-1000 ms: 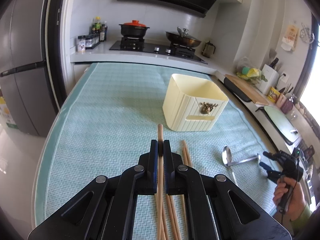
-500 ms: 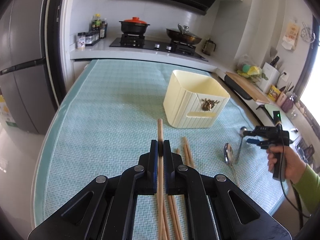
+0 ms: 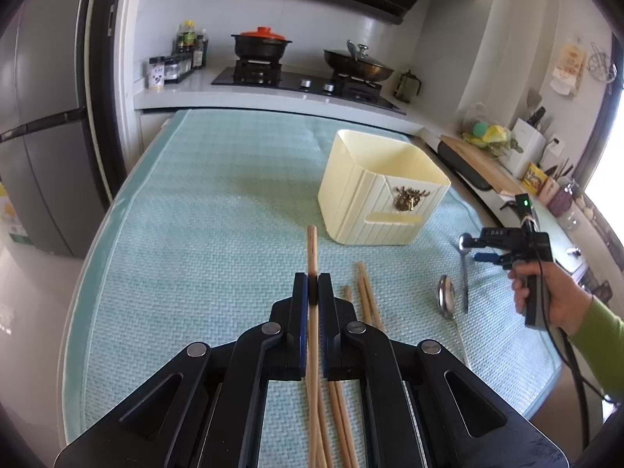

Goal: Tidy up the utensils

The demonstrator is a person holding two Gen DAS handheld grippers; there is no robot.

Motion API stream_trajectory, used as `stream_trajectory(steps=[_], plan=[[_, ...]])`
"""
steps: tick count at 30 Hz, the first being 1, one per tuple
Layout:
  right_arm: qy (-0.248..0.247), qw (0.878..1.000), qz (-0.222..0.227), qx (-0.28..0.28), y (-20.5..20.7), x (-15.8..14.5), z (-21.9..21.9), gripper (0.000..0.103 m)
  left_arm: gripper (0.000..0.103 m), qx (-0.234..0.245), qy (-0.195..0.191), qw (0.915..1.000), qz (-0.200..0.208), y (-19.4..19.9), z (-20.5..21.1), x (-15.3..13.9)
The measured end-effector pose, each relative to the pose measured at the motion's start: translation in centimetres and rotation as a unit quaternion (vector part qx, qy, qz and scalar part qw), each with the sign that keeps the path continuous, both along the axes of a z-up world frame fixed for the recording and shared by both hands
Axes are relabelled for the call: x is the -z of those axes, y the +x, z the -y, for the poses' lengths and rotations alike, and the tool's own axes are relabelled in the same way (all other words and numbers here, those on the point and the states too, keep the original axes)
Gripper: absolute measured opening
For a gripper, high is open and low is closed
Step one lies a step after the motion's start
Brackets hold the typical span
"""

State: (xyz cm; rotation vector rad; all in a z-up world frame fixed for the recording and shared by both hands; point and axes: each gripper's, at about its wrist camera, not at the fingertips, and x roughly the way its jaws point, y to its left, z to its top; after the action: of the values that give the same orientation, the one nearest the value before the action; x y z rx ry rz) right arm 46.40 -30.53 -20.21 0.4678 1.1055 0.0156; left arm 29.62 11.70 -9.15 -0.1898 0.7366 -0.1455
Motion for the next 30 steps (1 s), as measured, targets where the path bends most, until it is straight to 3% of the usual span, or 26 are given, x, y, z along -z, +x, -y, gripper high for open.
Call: stream_trajectory(steps=[5, 6, 7, 8, 14, 17, 20, 23, 28, 30], plan=[[-0.086, 0.996, 0.007, -0.023, 2.0, 0.0, -2.9, 0.055, 0.003, -0.003, 0.001, 1.0000, -0.003, 0.2, -0.1, 0.1], [-0.110, 0.993, 0.009, -0.027, 2.2, -0.1, -3.4, 0.036, 0.003, -0.004, 0.001, 1.0000, -0.004, 0.2, -0.2, 0.1], [-0.130, 0.991, 0.014, -0.032, 2.1, -0.2, -3.6, 0.024, 0.003, -0.004, 0.000, 1.0000, -0.004, 0.2, -0.2, 0.1], [-0.132, 0.990, 0.024, -0.035, 2.0, -0.5, -3.6, 0.006, 0.003, -0.005, -0.001, 1.0000, -0.003, 0.1, -0.2, 0.1], [-0.150, 0.980, 0.102, -0.078, -0.8, -4.9, -3.5, 0.002, 0.003, 0.003, -0.001, 1.0000, 0.005, -0.3, 0.1, -0.3], [-0.143, 0.979, 0.111, -0.097, -1.4, -6.1, -3.0, 0.001, 0.003, 0.008, 0.003, 0.9999, 0.006, -0.4, 0.5, -0.4], [-0.137, 0.981, 0.086, -0.105, 0.1, -5.9, -3.1, 0.005, 0.003, 0.005, 0.001, 1.0000, 0.007, -0.5, 0.3, -0.4], [-0.102, 0.989, 0.048, -0.092, 1.5, -3.7, -2.8, 0.061, 0.003, 0.002, -0.001, 1.0000, 0.006, -0.5, 0.1, -0.3], [-0.090, 0.994, 0.010, -0.052, 3.0, -0.4, -2.8, 0.061, 0.003, 0.000, -0.003, 1.0000, 0.003, -0.2, -0.1, -0.2], [-0.119, 0.992, 0.012, -0.038, 3.3, 0.4, -3.5, 0.061, 0.003, 0.001, -0.002, 1.0000, 0.001, -0.1, 0.0, -0.1]])
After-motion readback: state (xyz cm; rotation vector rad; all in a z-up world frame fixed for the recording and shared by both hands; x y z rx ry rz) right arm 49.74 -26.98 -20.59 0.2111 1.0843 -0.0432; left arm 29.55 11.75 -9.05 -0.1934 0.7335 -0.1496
